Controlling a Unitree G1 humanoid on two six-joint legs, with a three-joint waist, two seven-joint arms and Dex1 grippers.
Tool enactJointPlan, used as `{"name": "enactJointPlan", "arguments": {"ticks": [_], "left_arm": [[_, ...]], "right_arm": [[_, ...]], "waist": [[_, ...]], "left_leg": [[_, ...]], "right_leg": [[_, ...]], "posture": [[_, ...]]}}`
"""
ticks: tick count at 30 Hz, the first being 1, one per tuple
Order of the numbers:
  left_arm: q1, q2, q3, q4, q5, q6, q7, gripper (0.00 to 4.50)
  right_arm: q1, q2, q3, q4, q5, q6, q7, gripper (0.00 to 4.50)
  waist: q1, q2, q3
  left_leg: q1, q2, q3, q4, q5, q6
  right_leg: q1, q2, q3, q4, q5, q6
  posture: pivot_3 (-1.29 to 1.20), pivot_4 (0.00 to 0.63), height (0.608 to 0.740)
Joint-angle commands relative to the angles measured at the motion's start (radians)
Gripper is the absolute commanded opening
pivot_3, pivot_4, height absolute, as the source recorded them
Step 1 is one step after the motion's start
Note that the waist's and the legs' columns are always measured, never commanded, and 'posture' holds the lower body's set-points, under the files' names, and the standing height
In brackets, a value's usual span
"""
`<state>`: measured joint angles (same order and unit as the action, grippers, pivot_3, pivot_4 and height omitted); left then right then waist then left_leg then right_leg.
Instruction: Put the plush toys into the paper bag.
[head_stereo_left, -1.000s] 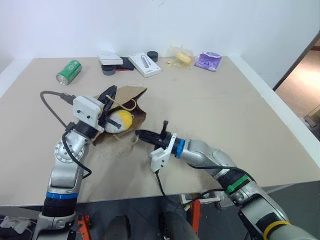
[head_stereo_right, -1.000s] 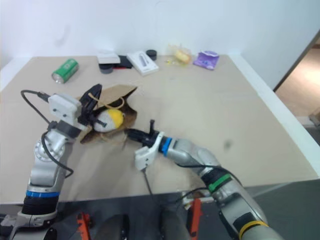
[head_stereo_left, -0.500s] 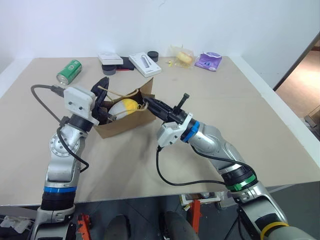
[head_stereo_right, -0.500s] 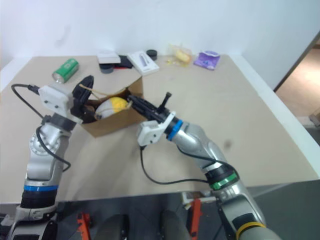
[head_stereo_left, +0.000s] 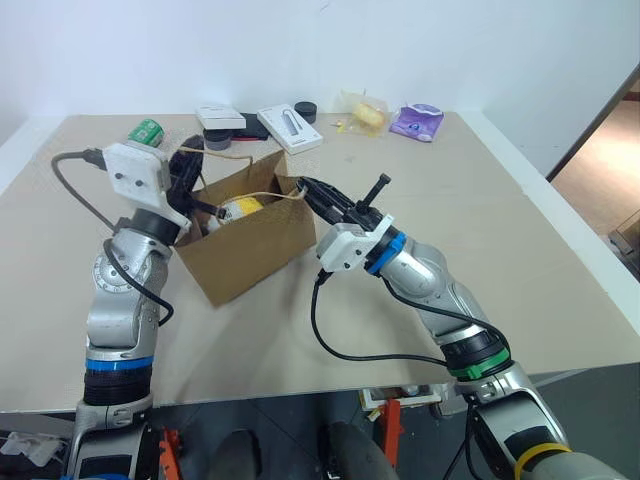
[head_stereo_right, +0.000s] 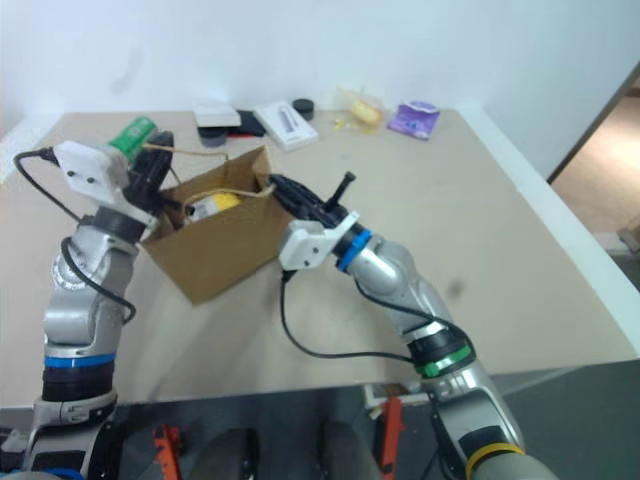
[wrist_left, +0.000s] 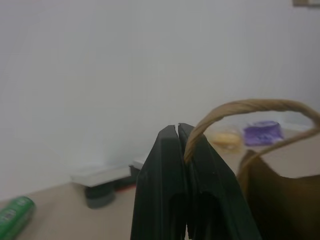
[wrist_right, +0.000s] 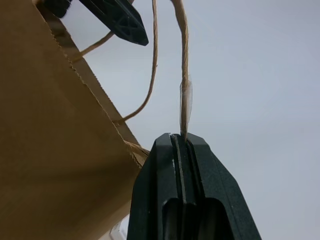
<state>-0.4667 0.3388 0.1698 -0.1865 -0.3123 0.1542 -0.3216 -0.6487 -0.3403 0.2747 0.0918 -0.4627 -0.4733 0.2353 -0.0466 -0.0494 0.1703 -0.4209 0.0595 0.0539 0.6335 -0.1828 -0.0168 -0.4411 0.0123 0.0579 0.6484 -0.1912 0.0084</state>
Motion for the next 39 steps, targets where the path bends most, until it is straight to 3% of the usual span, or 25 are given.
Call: {"name": "enactJointPlan", "arguments": {"ticks": [1,3,5,7,9,11,12,13,18,22,28,39], "left_arm": [[0.019,0.012,-0.022,-0.077,-0.042,0.070,-0.034,0.00],[0.027,0.008,-0.020,-0.097,-0.070,0.115,-0.035,0.00],[0.026,0.008,-0.012,-0.116,-0.104,0.170,-0.034,0.55],[0.020,0.013,0.000,-0.139,-0.150,0.238,-0.034,1.39],[0.014,0.025,0.017,-0.164,-0.185,0.293,-0.031,2.22],[0.008,0.043,0.041,-0.183,-0.228,0.355,-0.027,3.38],[0.006,0.058,0.056,-0.193,-0.258,0.389,-0.032,3.69],[0.004,0.074,0.074,-0.201,-0.298,0.430,-0.035,4.40],[-0.008,0.176,0.148,-0.210,-0.475,0.600,-0.078,4.46],[-0.033,0.206,0.175,-0.195,-0.547,0.654,-0.068,4.46],[-0.089,0.186,0.123,-0.190,-0.427,0.544,-0.035,4.46],[-0.001,0.168,0.046,-0.200,-0.355,0.470,-0.095,4.46]], "right_arm": [[-0.008,-0.008,-0.027,-0.037,0.052,0.019,0.028,1.47],[-0.007,-0.017,-0.027,-0.043,0.067,0.021,0.052,2.51],[-0.006,-0.025,-0.030,-0.054,0.087,0.029,0.075,3.35],[-0.004,-0.037,-0.035,-0.071,0.114,0.043,0.105,4.47],[0.001,-0.049,-0.049,-0.099,0.153,0.068,0.134,4.50],[0.006,-0.060,-0.060,-0.123,0.177,0.086,0.155,4.50],[0.010,-0.067,-0.066,-0.136,0.191,0.097,0.167,4.50],[0.014,-0.074,-0.072,-0.147,0.206,0.106,0.179,4.50],[0.064,-0.111,-0.100,-0.211,0.303,0.169,0.261,4.50],[0.082,-0.125,-0.102,-0.221,0.318,0.185,0.286,4.50],[0.069,-0.110,-0.088,-0.216,0.288,0.184,0.275,4.50],[0.063,-0.088,-0.094,-0.217,0.279,0.204,0.265,4.50]], "waist": [[0.000,0.000,0.000],[0.000,0.000,0.000],[0.000,0.000,0.000],[0.000,0.000,0.000],[0.000,0.000,0.000],[0.000,0.000,0.000],[0.000,0.000,0.000],[0.000,0.000,0.000],[0.000,0.000,0.000],[0.000,0.000,0.000],[0.000,0.000,0.000],[0.001,0.000,0.000]], "left_leg": [[0.000,0.000,0.000,0.000,0.000,0.000],[0.000,0.000,0.000,0.000,0.000,0.000],[0.000,0.000,0.000,0.000,0.000,0.000],[0.000,0.000,0.000,0.000,0.000,0.000],[0.000,0.000,0.000,0.000,0.000,0.000],[0.000,0.000,-0.001,0.000,0.000,0.000],[0.000,0.000,-0.001,0.000,0.000,0.000],[0.000,0.000,-0.001,0.000,0.000,0.000],[0.000,0.000,-0.002,0.000,0.000,0.000],[0.000,0.000,-0.001,0.000,0.000,0.000],[0.000,0.000,-0.002,0.000,0.000,0.000],[0.000,0.000,-0.002,0.000,0.000,0.000]], "right_leg": [[0.000,0.000,0.000,0.000,0.000,0.000],[0.000,0.000,0.000,0.000,0.000,0.000],[0.000,0.000,0.000,0.000,0.000,0.000],[0.000,0.000,0.000,0.000,0.000,0.000],[0.000,0.000,0.000,0.000,0.000,0.000],[0.000,0.000,0.000,0.000,0.000,0.000],[0.000,0.000,0.000,0.000,0.000,0.000],[0.000,0.000,0.000,0.000,0.000,0.000],[0.000,0.000,-0.002,0.000,-0.001,-0.002],[0.000,0.000,-0.001,0.000,-0.003,-0.005],[0.000,0.000,-0.001,0.000,-0.003,-0.005],[0.000,0.000,-0.001,0.000,-0.004,-0.005]], "posture": [[0.00,0.150,0.740],[0.00,0.150,0.740],[0.00,0.150,0.740],[0.00,0.150,0.740],[0.00,0.150,0.740],[0.00,0.150,0.740],[0.00,0.150,0.740],[0.00,0.150,0.740],[0.00,0.150,0.740],[0.00,0.150,0.740],[0.00,0.150,0.740],[0.00,0.150,0.740]]}}
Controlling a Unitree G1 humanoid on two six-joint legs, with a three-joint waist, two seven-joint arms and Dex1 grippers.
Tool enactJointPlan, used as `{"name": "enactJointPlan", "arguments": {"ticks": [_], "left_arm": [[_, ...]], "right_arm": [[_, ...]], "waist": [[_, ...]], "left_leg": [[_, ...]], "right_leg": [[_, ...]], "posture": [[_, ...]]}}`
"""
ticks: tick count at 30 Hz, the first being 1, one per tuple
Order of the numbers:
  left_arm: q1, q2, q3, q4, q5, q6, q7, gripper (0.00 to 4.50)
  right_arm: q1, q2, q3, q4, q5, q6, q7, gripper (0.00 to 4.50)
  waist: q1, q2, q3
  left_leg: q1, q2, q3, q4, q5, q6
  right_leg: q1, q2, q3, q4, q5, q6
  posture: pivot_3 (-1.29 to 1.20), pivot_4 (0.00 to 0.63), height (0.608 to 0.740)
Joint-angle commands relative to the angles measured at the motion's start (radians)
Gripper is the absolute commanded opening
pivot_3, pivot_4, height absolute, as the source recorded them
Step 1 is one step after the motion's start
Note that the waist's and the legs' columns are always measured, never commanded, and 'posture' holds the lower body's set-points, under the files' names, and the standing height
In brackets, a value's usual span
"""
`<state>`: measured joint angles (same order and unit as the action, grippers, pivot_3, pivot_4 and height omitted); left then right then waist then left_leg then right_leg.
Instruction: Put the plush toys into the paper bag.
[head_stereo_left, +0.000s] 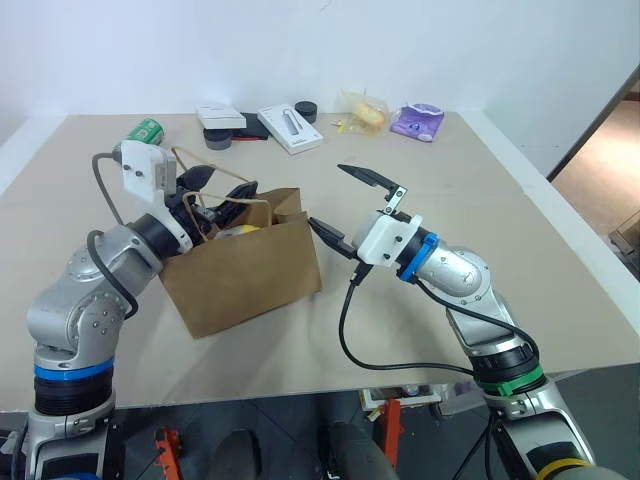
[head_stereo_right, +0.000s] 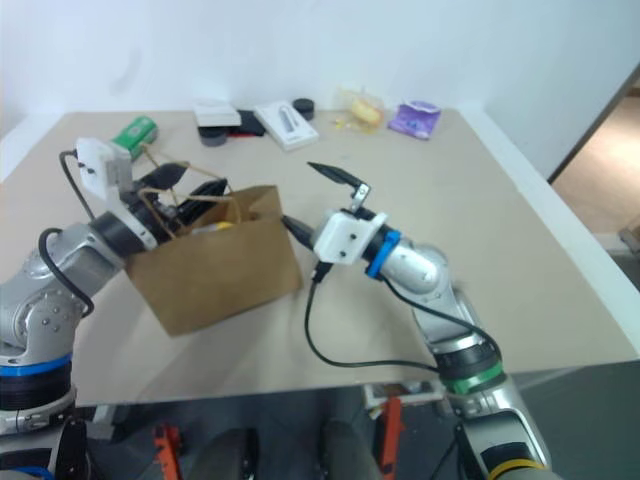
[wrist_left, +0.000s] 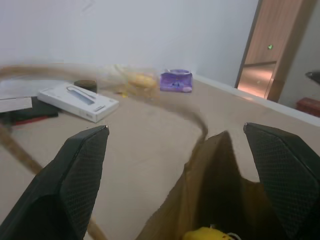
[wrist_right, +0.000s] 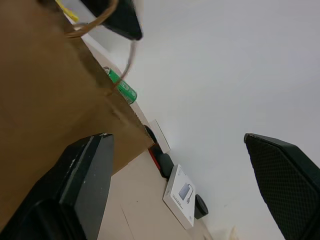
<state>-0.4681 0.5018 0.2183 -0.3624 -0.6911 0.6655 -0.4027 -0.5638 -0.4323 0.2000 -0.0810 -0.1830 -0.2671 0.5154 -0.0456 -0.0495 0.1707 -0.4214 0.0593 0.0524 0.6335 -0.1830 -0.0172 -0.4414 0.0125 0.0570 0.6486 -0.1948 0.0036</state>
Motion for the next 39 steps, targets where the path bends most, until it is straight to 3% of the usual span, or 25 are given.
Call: {"name": "enactJointPlan", "arguments": {"ticks": [1,12,13,14,16,28,39], "left_arm": [[0.002,0.003,-0.003,-0.023,0.027,-0.045,-0.015,4.46],[0.013,-0.007,-0.032,-0.028,0.064,-0.077,-0.051,4.46],[0.014,-0.015,-0.027,-0.028,0.062,-0.083,-0.048,4.23],[0.018,-0.016,-0.025,-0.032,0.062,-0.083,-0.049,3.47],[0.022,-0.012,-0.027,-0.037,0.062,-0.075,-0.050,3.04],[0.028,0.016,-0.012,-0.051,0.025,-0.030,-0.085,3.04],[0.049,0.198,0.052,-0.073,-0.096,0.098,-0.206,3.04]], "right_arm": [[-0.022,0.005,-0.020,-0.044,-0.001,-0.001,-0.015,4.50],[-0.021,0.018,-0.014,-0.045,-0.007,0.005,-0.015,4.50],[-0.021,0.019,-0.014,-0.045,-0.008,0.005,-0.014,4.50],[-0.021,0.020,-0.014,-0.046,-0.009,0.006,-0.014,4.50],[-0.021,0.021,-0.015,-0.047,-0.008,0.007,-0.012,4.50],[-0.015,0.022,-0.015,-0.063,-0.005,0.019,-0.008,4.50],[-0.004,0.022,-0.015,-0.081,0.001,0.034,-0.004,4.50]], "waist": [[0.000,0.000,0.000],[0.000,0.000,0.000],[0.000,0.000,0.000],[0.000,0.000,0.000],[0.000,0.000,0.000],[0.000,0.000,0.000],[-0.001,0.000,0.000]], "left_leg": [[0.000,0.000,0.000,0.000,0.000,0.000],[0.000,0.000,0.000,0.000,0.000,0.000],[0.000,0.000,0.000,0.000,0.000,0.000],[0.000,0.000,0.000,0.000,0.000,0.000],[0.000,0.000,0.000,0.000,0.000,0.000],[0.000,0.000,0.000,0.000,0.000,0.000],[0.000,0.000,0.000,0.000,0.000,0.000]], "right_leg": [[0.000,0.000,0.000,0.000,0.000,0.000],[0.000,0.000,0.000,0.000,0.000,0.000],[0.000,0.000,0.000,0.000,0.000,0.000],[0.000,0.000,0.000,0.000,0.000,0.000],[0.000,0.000,0.000,0.000,0.000,0.000],[0.000,0.000,0.000,0.000,0.000,0.000],[0.000,0.000,0.000,0.000,0.000,-0.001]], "posture": [[0.00,0.150,0.740],[0.00,0.150,0.740],[0.00,0.150,0.740],[0.00,0.150,0.740],[0.00,0.150,0.740],[0.00,0.150,0.740],[0.00,0.150,0.740]]}}
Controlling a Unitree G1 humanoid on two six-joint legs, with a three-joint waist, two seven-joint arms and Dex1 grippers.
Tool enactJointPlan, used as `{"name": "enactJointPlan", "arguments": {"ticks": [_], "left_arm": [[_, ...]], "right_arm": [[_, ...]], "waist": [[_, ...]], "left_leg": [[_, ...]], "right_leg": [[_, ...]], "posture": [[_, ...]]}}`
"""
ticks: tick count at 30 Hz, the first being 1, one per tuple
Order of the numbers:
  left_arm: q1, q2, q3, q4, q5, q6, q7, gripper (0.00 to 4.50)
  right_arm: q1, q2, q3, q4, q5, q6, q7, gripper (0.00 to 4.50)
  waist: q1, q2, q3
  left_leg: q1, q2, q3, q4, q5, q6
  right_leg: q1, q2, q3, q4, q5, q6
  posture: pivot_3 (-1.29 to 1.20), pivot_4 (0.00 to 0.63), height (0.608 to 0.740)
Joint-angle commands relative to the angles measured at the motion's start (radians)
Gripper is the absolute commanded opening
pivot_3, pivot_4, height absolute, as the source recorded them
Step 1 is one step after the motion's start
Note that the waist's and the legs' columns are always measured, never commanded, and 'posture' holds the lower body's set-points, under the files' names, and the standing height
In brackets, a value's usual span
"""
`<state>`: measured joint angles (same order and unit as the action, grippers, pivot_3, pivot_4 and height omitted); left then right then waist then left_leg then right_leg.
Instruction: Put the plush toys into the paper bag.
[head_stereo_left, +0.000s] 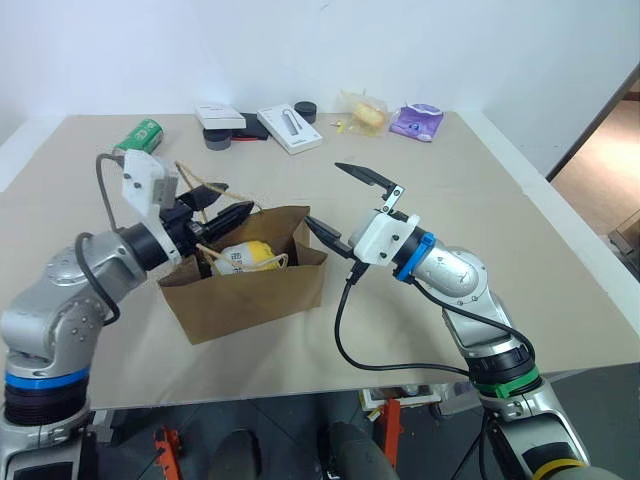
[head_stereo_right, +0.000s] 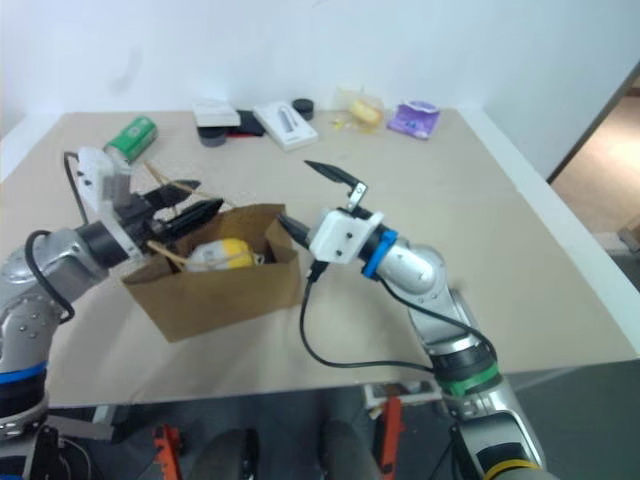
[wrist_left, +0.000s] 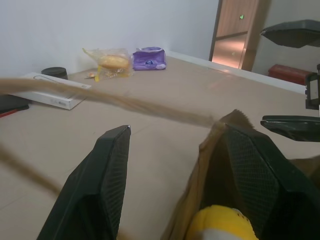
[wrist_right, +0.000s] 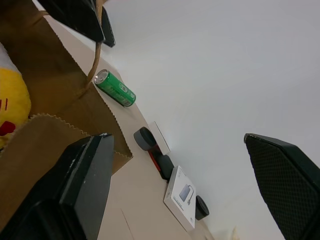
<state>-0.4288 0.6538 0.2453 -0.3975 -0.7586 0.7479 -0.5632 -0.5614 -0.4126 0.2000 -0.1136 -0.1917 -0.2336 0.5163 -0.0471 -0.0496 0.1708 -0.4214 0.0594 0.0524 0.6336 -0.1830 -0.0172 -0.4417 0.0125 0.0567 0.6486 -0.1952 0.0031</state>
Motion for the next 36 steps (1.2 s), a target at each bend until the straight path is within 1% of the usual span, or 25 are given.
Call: {"name": "enactJointPlan", "arguments": {"ticks": [1,9,13,17,20,21,23,24,27,30,31,32,33,34,35,36], "left_arm": [[0.010,0.065,0.024,-0.031,-0.024,0.016,-0.060,3.04],[0.017,0.159,0.050,0.011,-0.030,0.016,-0.166,3.04],[0.012,0.218,0.122,0.034,-0.144,0.102,-0.220,3.04],[0.001,0.247,0.200,0.085,-0.230,0.161,-0.224,3.04],[0.025,0.282,0.257,0.111,-0.286,0.206,-0.244,3.04],[0.028,0.282,0.277,0.124,-0.290,0.204,-0.243,3.25],[0.043,0.284,0.328,0.170,-0.311,0.202,-0.257,3.90],[0.048,0.284,0.343,0.184,-0.317,0.202,-0.261,4.41],[0.098,0.310,0.383,0.257,-0.280,0.179,-0.313,4.46],[0.150,0.329,0.383,0.302,-0.233,0.137,-0.372,4.50],[0.172,0.331,0.369,0.307,-0.213,0.118,-0.398,4.50],[0.193,0.331,0.350,0.313,-0.187,0.095,-0.422,4.50],[0.214,0.330,0.328,0.320,-0.160,0.069,-0.448,4.50],[0.227,0.330,0.310,0.326,-0.141,0.052,-0.470,4.50],[0.233,0.326,0.291,0.333,-0.120,0.029,-0.490,4.50],[0.236,0.323,0.280,0.339,-0.108,0.014,-0.504,4.50]], "right_arm": [[-0.006,0.003,-0.015,-0.048,0.011,0.001,-0.004,4.50],[-0.002,0.002,-0.013,-0.050,0.015,0.004,0.001,4.50],[0.003,0.000,-0.015,-0.049,0.019,0.005,0.006,4.50],[0.002,0.001,-0.014,-0.047,0.023,0.004,0.008,4.50],[0.003,0.000,-0.015,-0.048,0.029,0.006,0.011,4.50],[0.007,-0.001,-0.018,-0.051,0.036,0.009,0.014,4.50],[0.029,-0.009,-0.032,-0.074,0.079,0.028,0.036,4.50],[0.036,-0.011,-0.037,-0.082,0.095,0.036,0.044,4.50],[0.082,-0.022,-0.138,-0.179,0.316,0.234,0.091,4.50],[0.146,-0.089,-0.238,-0.281,0.623,0.543,0.171,3.66],[0.172,-0.130,-0.271,-0.310,0.738,0.661,0.198,3.15],[0.198,-0.177,-0.302,-0.336,0.850,0.772,0.225,2.79],[0.234,-0.234,-0.320,-0.367,0.931,0.852,0.266,2.32],[0.261,-0.282,-0.331,-0.394,0.994,0.917,0.295,1.77],[0.291,-0.325,-0.327,-0.427,1.031,0.957,0.323,1.28],[0.309,-0.352,-0.323,-0.449,1.052,0.979,0.337,0.69]], "waist": [[0.000,0.000,0.000],[0.000,0.000,0.000],[-0.001,0.000,0.000],[0.000,0.000,0.000],[-0.001,0.000,0.000],[-0.001,0.000,0.000],[0.000,0.000,0.000],[0.000,0.000,0.000],[0.000,0.000,0.000],[0.001,0.000,0.000],[0.003,0.000,0.000],[0.004,0.000,0.000],[0.006,0.000,0.000],[0.006,0.000,0.000],[0.006,0.000,0.001],[0.006,0.000,0.001]], "left_leg": [[0.000,0.000,0.000,0.000,0.000,0.000],[0.000,0.000,0.000,0.000,0.000,0.000],[0.000,0.001,0.000,0.000,0.000,0.000],[0.000,0.001,0.000,-0.001,0.000,0.000],[0.000,0.001,0.000,0.000,0.000,0.000],[0.000,0.001,0.000,0.000,0.000,0.000],[0.000,0.001,0.000,-0.001,0.000,0.000],[0.000,0.001,0.000,-0.001,0.000,0.000],[0.000,0.002,0.000,-0.001,0.000,-0.001],[0.000,0.002,0.000,-0.001,-0.001,-0.002],[0.000,0.002,0.000,-0.001,-0.001,-0.002],[0.000,0.002,0.000,-0.001,-0.001,-0.002],[0.000,0.003,0.000,-0.001,-0.001,-0.002],[0.000,0.003,0.000,-0.001,-0.002,-0.003],[0.000,0.003,0.000,-0.002,-0.002,-0.003],[0.000,0.002,0.000,-0.002,-0.002,-0.003]], "right_leg": [[0.000,0.000,0.000,0.000,0.000,0.000],[-0.001,0.000,0.000,0.000,-0.001,-0.001],[-0.001,0.000,-0.001,0.000,-0.001,-0.001],[-0.001,0.000,-0.001,0.000,-0.001,-0.002],[-0.001,0.000,-0.001,0.000,-0.001,-0.002],[-0.001,0.000,-0.001,0.000,-0.001,-0.002],[-0.001,0.000,-0.001,0.000,-0.001,-0.002],[-0.001,0.000,-0.002,0.000,-0.002,-0.002],[-0.001,0.000,-0.002,0.000,-0.002,-0.003],[-0.001,-0.001,-0.002,0.000,-0.003,-0.003],[-0.001,-0.001,-0.002,0.000,-0.003,-0.003],[-0.001,-0.002,-0.003,0.000,-0.003,-0.003],[-0.001,-0.003,-0.003,0.000,-0.004,-0.003],[-0.001,-0.004,-0.004,0.000,-0.005,-0.003],[-0.001,-0.005,-0.004,0.000,-0.005,-0.004],[-0.001,-0.006,-0.005,0.000,-0.005,-0.004]], "posture": [[0.00,0.150,0.740],[0.00,0.150,0.740],[0.00,0.150,0.740],[0.00,0.150,0.740],[0.00,0.150,0.740],[0.00,0.150,0.740],[0.00,0.150,0.740],[0.00,0.150,0.740],[0.00,0.150,0.740],[0.00,0.150,0.740],[0.00,0.150,0.740],[0.00,0.150,0.740],[0.00,0.150,0.740],[0.00,0.150,0.740],[0.00,0.150,0.740],[0.00,0.150,0.740]]}}
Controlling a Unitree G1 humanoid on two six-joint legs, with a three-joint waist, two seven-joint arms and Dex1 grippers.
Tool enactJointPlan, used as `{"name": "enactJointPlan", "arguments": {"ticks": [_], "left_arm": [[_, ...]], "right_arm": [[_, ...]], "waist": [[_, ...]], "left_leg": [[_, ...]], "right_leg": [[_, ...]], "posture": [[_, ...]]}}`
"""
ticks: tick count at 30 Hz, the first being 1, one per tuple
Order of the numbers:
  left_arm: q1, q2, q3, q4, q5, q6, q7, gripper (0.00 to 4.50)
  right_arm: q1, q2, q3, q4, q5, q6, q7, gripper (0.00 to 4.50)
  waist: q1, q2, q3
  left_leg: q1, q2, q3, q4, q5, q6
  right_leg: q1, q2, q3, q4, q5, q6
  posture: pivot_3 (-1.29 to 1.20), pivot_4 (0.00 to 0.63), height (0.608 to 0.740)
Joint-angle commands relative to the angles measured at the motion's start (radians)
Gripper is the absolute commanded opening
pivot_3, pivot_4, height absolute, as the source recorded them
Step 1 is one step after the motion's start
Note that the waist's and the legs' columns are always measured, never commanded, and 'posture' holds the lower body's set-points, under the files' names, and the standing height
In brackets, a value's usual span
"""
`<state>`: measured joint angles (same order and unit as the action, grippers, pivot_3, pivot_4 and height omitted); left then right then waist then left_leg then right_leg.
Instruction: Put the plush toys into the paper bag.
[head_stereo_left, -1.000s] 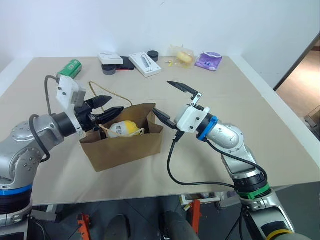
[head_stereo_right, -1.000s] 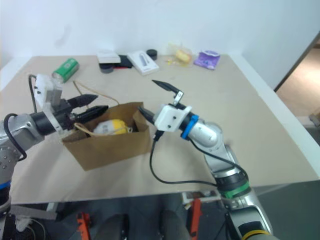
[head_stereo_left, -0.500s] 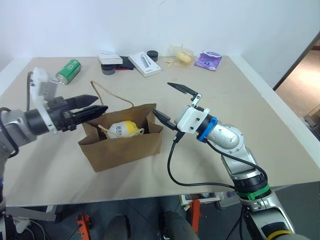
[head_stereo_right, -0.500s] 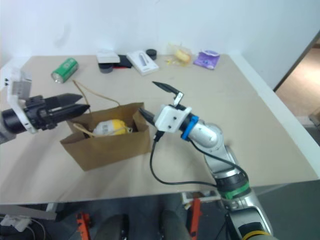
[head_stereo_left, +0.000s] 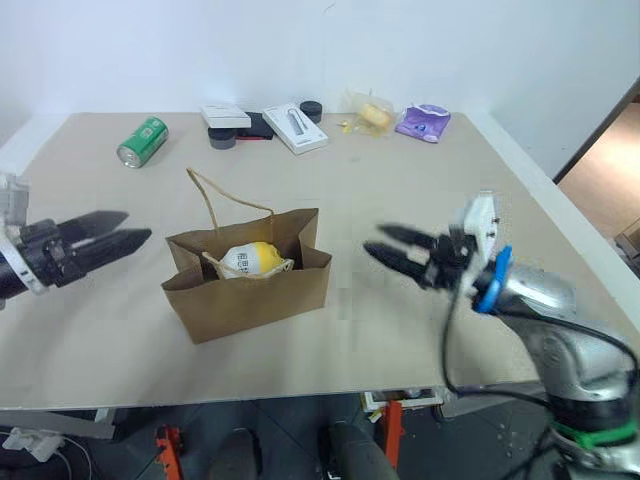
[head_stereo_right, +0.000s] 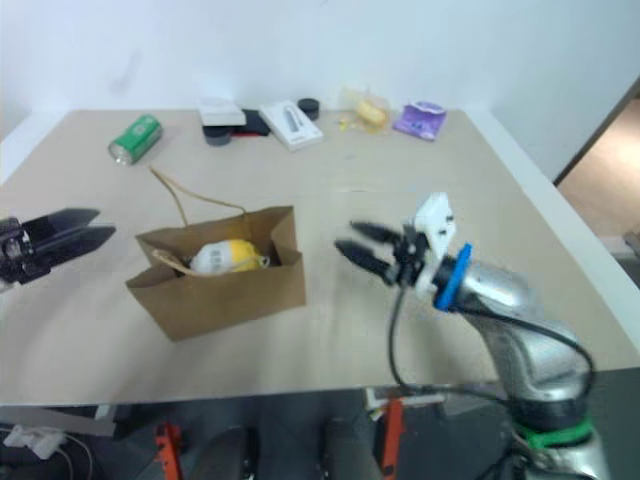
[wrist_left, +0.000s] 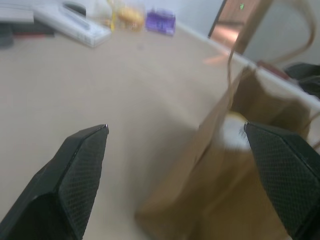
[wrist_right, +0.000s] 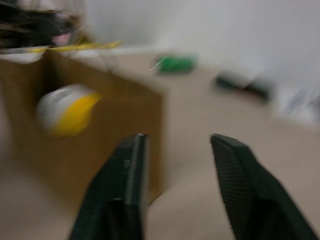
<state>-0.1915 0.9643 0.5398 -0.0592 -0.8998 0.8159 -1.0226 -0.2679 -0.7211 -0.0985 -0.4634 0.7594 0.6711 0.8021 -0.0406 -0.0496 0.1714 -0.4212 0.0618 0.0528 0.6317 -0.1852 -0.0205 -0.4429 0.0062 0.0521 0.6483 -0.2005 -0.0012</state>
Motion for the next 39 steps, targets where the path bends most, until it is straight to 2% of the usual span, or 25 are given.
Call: {"name": "enactJointPlan", "arguments": {"ticks": [1,2,3,7,12,15,20,24,31,39], "left_arm": [[-0.001,0.008,-0.040,0.008,0.051,-0.075,-0.065,4.50],[0.001,0.004,-0.067,0.014,0.069,-0.094,-0.087,4.50],[0.003,0.005,-0.093,0.019,0.087,-0.111,-0.110,4.50],[-0.012,0.009,-0.172,0.037,0.137,-0.152,-0.171,4.50],[-0.027,-0.005,-0.194,0.002,0.119,-0.124,-0.176,4.50],[0.007,-0.012,-0.181,-0.047,0.099,-0.101,-0.161,4.50],[0.058,-0.031,-0.137,-0.117,0.058,-0.058,-0.118,4.50],[0.083,-0.047,-0.118,-0.148,0.046,-0.049,-0.086,4.50],[0.164,-0.057,-0.057,-0.269,-0.014,-0.010,-0.029,4.50],[0.186,-0.041,-0.113,-0.281,0.042,-0.052,-0.039,4.50]], "right_arm": [[0.020,-0.048,0.009,-0.117,0.101,0.100,0.037,0.59],[0.024,-0.048,0.059,-0.140,0.079,0.107,0.034,0.10],[0.022,-0.041,0.109,-0.156,0.057,0.113,0.028,0.04],[-0.050,0.066,0.310,-0.115,-0.070,0.111,-0.041,0.04],[-0.162,0.296,0.446,0.100,-0.254,0.029,-0.172,0.04],[-0.235,0.365,0.441,0.253,-0.365,-0.062,-0.227,0.04],[-0.317,0.411,0.377,0.387,-0.432,-0.160,-0.244,0.04],[-0.302,0.406,0.372,0.375,-0.446,-0.181,-0.201,0.04],[-0.233,0.327,0.401,0.143,-0.323,-0.053,-0.033,0.04],[-0.339,0.470,0.447,0.217,-0.369,-0.027,-0.090,0.04]], "waist": [[0.000,0.000,0.000],[-0.003,0.000,0.000],[-0.005,0.000,0.000],[-0.008,0.000,0.000],[-0.007,-0.001,0.000],[-0.007,-0.001,0.000],[-0.005,-0.001,-0.001],[-0.005,-0.002,-0.001],[-0.006,-0.001,-0.001],[-0.007,-0.001,-0.001]], "left_leg": [[0.000,0.000,0.000,0.000,0.000,0.000],[0.000,0.000,0.000,0.000,0.000,0.000],[0.001,0.001,0.000,0.000,0.000,-0.001],[0.002,0.003,-0.002,0.000,-0.001,-0.001],[-0.002,0.004,-0.002,0.000,-0.001,-0.001],[-0.004,0.002,-0.001,0.000,-0.001,-0.002],[-0.014,0.001,0.000,0.003,-0.002,-0.002],[-0.015,0.001,-0.002,0.002,-0.002,-0.002],[-0.015,0.002,-0.002,0.002,-0.002,-0.002],[-0.005,0.003,-0.002,0.003,-0.001,-0.001]], "right_leg": [[0.000,0.000,0.000,0.000,0.000,0.000],[0.000,0.000,-0.001,0.000,0.000,0.000],[-0.001,0.000,-0.001,0.000,0.000,0.000],[-0.001,0.004,-0.002,0.000,0.000,-0.002],[-0.004,0.008,-0.002,0.000,0.000,-0.002],[-0.005,0.007,-0.002,0.000,0.000,-0.002],[-0.014,0.006,0.001,0.001,0.002,0.004],[-0.015,0.007,0.000,0.001,0.002,0.006],[-0.016,0.007,0.000,0.003,0.002,0.005],[-0.010,0.010,0.000,0.005,0.003,-0.003]], "posture": [[0.00,0.150,0.740],[0.00,0.150,0.740],[0.00,0.150,0.740],[0.00,0.150,0.740],[0.00,0.150,0.740],[0.00,0.150,0.740],[0.00,0.150,0.740],[0.00,0.150,0.740],[0.00,0.150,0.740],[0.00,0.150,0.740]]}}
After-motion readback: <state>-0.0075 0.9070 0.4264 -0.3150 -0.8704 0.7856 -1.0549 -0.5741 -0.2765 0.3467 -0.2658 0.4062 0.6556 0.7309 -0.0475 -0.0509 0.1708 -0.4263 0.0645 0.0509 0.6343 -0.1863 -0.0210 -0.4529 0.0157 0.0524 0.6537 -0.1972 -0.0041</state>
